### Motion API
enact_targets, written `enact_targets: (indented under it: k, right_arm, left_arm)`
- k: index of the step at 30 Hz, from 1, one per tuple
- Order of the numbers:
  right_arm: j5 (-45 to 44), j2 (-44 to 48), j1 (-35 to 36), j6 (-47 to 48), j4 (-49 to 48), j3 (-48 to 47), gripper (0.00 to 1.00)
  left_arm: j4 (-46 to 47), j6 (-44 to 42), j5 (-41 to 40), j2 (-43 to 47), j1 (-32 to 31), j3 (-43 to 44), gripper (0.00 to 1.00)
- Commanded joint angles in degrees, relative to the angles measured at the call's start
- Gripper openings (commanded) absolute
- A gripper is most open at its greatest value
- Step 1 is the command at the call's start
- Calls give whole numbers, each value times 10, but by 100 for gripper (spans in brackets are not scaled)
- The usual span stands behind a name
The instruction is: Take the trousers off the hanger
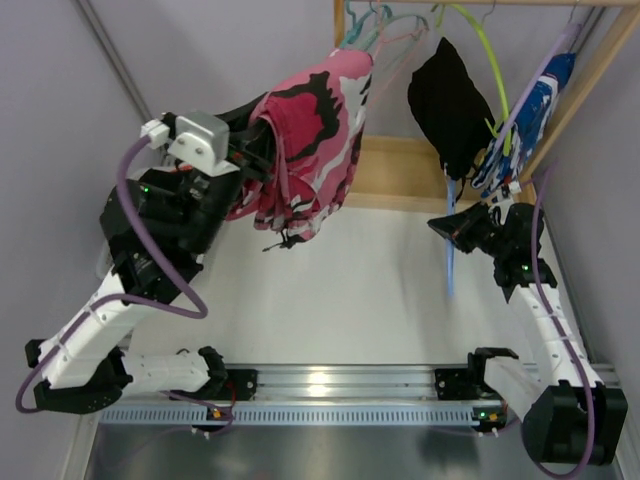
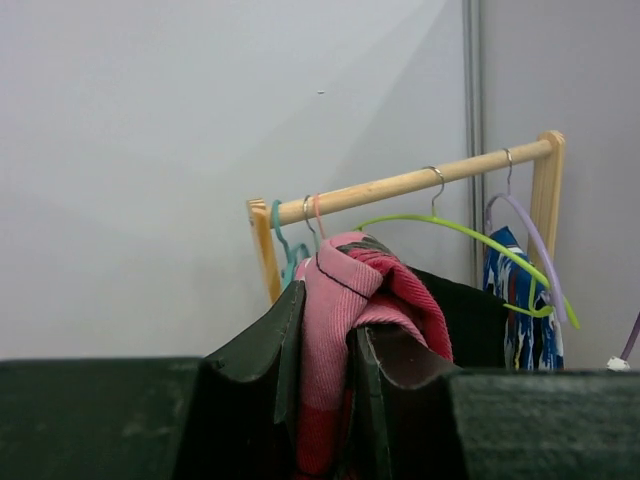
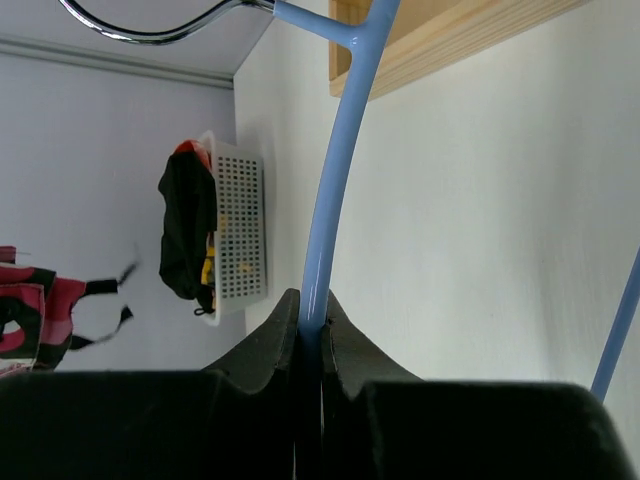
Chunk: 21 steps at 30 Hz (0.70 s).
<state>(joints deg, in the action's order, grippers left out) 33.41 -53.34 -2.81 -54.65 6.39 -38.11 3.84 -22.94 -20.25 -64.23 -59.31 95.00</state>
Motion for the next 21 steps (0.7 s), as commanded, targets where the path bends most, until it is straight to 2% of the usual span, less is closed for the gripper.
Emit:
enact_targets:
  k: [1, 8, 11, 13, 16, 21]
  right_arm:
    - [-7, 3, -5, 27, -44, -19, 0]
    - [-3, -3, -5, 34, -41, -21, 0]
    - [-4, -6, -5, 37, -41, -26, 0]
    - [-4, -11, -5, 39, -43, -28, 0]
    - [2, -21, -5, 47, -43, -35, 0]
    - [3, -26, -5, 55, -40, -43, 0]
  left_arm:
    - [41, 93, 37, 34, 39, -9, 0]
    - [29, 147, 26, 88, 166, -87, 0]
    - [14, 186, 30, 116, 254, -106, 0]
    - [1, 210, 35, 137, 291, -115, 0]
    - [-7, 212, 29, 162, 355, -126, 0]
    - [-29, 199, -30, 204, 443, -136, 0]
